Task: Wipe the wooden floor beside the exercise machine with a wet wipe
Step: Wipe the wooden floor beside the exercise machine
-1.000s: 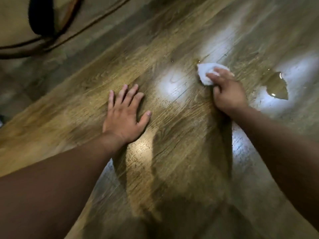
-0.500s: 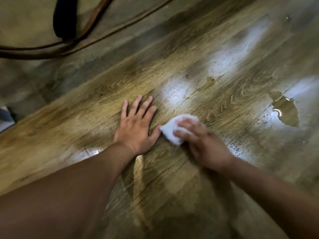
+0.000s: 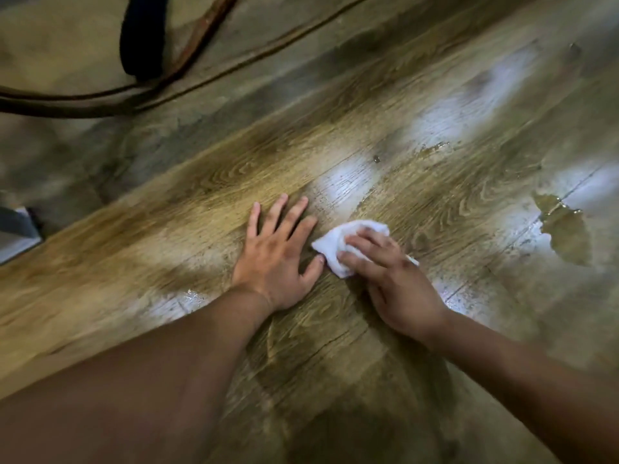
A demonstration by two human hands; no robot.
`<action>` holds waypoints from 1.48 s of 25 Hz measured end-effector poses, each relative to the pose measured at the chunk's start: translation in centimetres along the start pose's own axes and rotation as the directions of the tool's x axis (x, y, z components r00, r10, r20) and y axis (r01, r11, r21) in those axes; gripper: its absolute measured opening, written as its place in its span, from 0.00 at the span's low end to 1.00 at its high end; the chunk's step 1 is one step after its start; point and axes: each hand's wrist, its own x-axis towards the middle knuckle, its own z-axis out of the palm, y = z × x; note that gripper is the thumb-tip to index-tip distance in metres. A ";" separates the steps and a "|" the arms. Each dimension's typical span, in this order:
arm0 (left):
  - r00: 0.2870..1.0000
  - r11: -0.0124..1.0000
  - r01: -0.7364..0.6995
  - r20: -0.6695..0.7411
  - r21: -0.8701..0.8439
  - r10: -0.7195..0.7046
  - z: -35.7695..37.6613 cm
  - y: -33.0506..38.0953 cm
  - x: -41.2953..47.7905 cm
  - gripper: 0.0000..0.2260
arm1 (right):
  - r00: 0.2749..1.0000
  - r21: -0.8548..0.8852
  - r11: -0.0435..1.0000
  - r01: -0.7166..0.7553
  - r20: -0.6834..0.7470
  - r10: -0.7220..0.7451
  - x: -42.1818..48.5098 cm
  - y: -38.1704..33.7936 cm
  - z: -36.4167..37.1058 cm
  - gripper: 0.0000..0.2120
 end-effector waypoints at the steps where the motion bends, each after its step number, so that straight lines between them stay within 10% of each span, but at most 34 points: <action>1: 1.000 1.000 -0.002 0.004 -0.003 0.002 0.0 -0.1 0.0 0.29 | 0.992 -0.022 0.993 0.115 0.049 -0.114 -0.2 1.3 -0.6 0.22; 4: 1.000 1.000 0.005 0.022 0.005 -0.005 -0.1 -0.1 0.0 0.29 | 0.993 -0.133 0.985 -0.111 -0.055 0.104 3.7 8.8 -3.6 0.26; 10: 1.000 1.000 0.000 0.030 0.024 -0.001 -0.1 -0.1 0.1 0.29 | 0.712 0.036 0.741 -0.671 -0.248 0.657 11.0 10.7 -4.3 0.32; 14: 1.000 1.000 -0.015 -0.019 -0.014 0.015 0.3 -0.2 0.2 0.28 | 0.986 0.022 0.986 -0.163 0.042 0.162 8.9 0.5 0.4 0.28; 16: 0.999 0.999 -0.032 -0.013 -0.005 0.032 0.3 -0.1 0.1 0.28 | 0.991 -0.024 0.997 0.077 0.111 -0.074 8.8 2.1 -1.3 0.26; 18: 1.000 1.000 -0.028 0.001 0.001 0.028 0.2 0.0 0.4 0.28 | 0.980 -0.129 0.974 -0.185 0.048 0.192 11.3 7.1 -4.2 0.26; 22: 0.999 0.998 -0.040 0.028 -0.043 0.042 -0.1 -0.1 0.3 0.28 | 0.658 0.011 0.663 -0.748 -0.119 0.744 15.9 10.4 -7.0 0.34; 28: 0.995 0.998 -0.065 0.069 -0.005 0.066 -0.1 0.0 0.3 0.28 | 0.940 0.015 0.985 -0.170 0.302 0.158 13.3 2.8 -5.5 0.28; 34: 0.998 0.999 -0.038 0.053 0.036 0.036 0.0 0.2 0.3 0.28 | 0.844 -0.042 0.843 -0.536 -0.032 0.535 18.6 12.8 -7.5 0.33; 37: 1.000 1.000 -0.015 0.004 0.024 0.015 0.1 -0.2 0.1 0.27 | 0.958 -0.004 0.958 -0.286 0.029 0.286 19.9 7.0 -3.1 0.32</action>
